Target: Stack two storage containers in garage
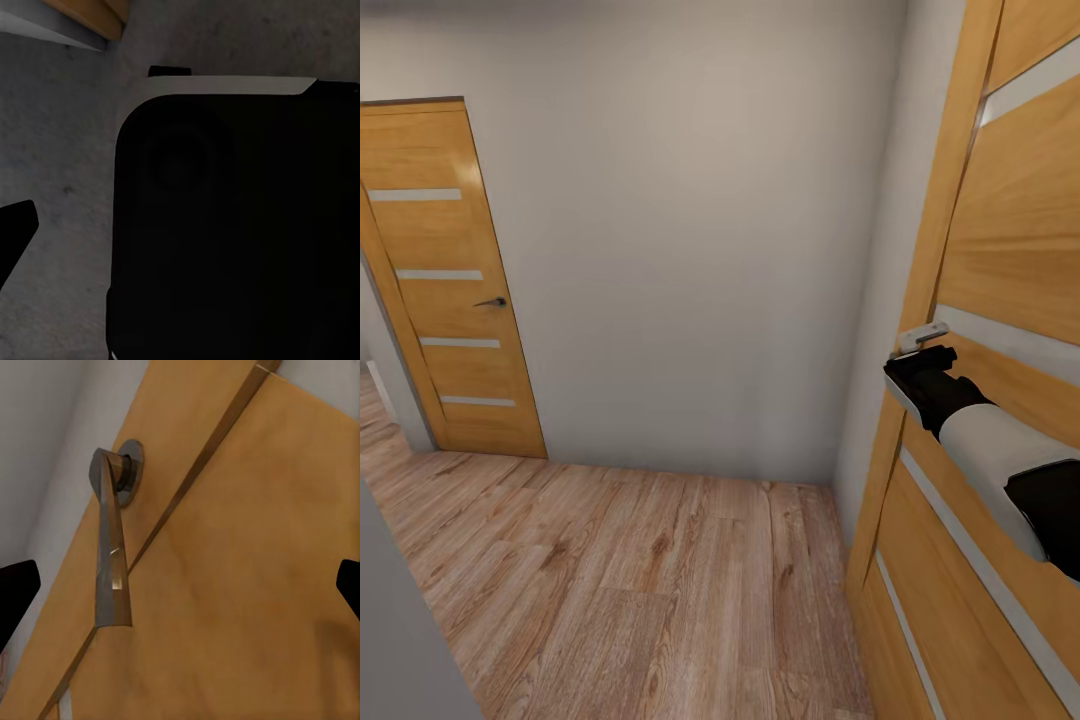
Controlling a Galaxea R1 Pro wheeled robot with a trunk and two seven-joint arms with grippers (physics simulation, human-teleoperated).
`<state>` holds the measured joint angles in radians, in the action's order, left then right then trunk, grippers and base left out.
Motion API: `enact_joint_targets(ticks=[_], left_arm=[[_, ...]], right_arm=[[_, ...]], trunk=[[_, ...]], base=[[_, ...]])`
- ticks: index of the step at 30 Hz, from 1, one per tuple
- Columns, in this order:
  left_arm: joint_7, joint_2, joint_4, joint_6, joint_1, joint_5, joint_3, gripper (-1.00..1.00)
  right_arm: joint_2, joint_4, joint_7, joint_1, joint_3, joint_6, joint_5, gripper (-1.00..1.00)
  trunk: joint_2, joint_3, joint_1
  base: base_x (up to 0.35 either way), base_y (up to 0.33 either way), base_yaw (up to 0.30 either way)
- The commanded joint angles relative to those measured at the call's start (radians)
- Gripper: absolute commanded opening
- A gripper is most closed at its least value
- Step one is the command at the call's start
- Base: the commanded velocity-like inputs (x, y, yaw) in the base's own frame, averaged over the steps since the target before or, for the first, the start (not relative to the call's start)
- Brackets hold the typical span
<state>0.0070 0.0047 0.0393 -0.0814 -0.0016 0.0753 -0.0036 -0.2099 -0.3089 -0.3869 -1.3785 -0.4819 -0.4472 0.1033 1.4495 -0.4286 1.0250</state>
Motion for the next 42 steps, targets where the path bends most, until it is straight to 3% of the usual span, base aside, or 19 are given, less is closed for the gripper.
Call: enact_joint_targets(ticks=[1, 9, 20, 23, 28, 32, 35, 40, 41, 42], left_arm=[[0.001, 0.000, 0.001, -0.002, 0.000, 0.008, -0.001, 1.00], [0.001, 0.000, 0.001, -0.002, 0.000, 0.008, -0.001, 1.00], [0.001, 0.001, 0.001, -0.003, 0.000, 0.013, 0.003, 1.00], [0.001, 0.001, 0.001, -0.003, 0.000, 0.015, 0.005, 1.00], [0.001, 0.001, 0.001, -0.003, 0.000, 0.017, 0.009, 1.00], [0.001, 0.001, 0.001, -0.003, 0.000, 0.018, 0.009, 1.00], [0.001, 0.001, 0.001, -0.003, 0.000, 0.018, 0.010, 1.00], [0.001, 0.001, 0.001, -0.003, 0.000, 0.018, 0.010, 1.00], [0.002, 0.001, 0.001, -0.003, 0.000, 0.019, 0.010, 1.00], [0.002, 0.001, 0.001, -0.003, 0.000, 0.019, 0.010, 1.00]], right_arm=[[-0.052, -0.001, -0.009, -0.001, -0.006, -0.010, 0.001, 1.00], [-0.057, -0.001, -0.009, -0.001, -0.005, -0.010, 0.001, 1.00], [-0.028, -0.003, -0.016, -0.001, -0.007, -0.024, 0.000, 1.00], [0.017, -0.003, -0.020, -0.001, -0.009, -0.029, 0.000, 1.00], [0.138, -0.003, -0.056, -0.001, -0.011, -0.056, 0.000, 1.00], [0.204, -0.003, -0.095, -0.001, -0.012, -0.072, 0.000, 1.00], [0.276, -0.003, -0.116, -0.001, -0.012, -0.084, -0.001, 1.00], [0.355, -0.002, -0.122, -0.001, -0.009, -0.095, 0.000, 1.00], [0.383, -0.001, -0.122, -0.001, -0.006, -0.091, 0.002, 1.00], [0.384, 0.002, -0.122, -0.001, -0.004, -0.087, 0.002, 1.00]], trunk=[[0.000, -0.001, 0.000], [0.000, -0.001, 0.000], [0.000, -0.001, 0.000], [0.000, -0.001, 0.000], [0.000, -0.001, 0.000], [0.000, -0.001, 0.000], [0.000, -0.001, 0.000], [0.000, -0.001, 0.000], [0.000, -0.001, 0.000], [0.000, -0.001, 0.000]], base=[[0.000, 0.000, 0.000], [0.000, 0.000, 0.000], [0.000, 0.000, 0.000], [0.000, 0.000, 0.000], [0.000, 0.000, 0.000], [0.000, 0.000, 0.000], [0.000, 0.000, 0.000], [0.000, 0.000, 0.000], [0.000, 0.000, 0.000], [0.000, 0.000, 0.000]])
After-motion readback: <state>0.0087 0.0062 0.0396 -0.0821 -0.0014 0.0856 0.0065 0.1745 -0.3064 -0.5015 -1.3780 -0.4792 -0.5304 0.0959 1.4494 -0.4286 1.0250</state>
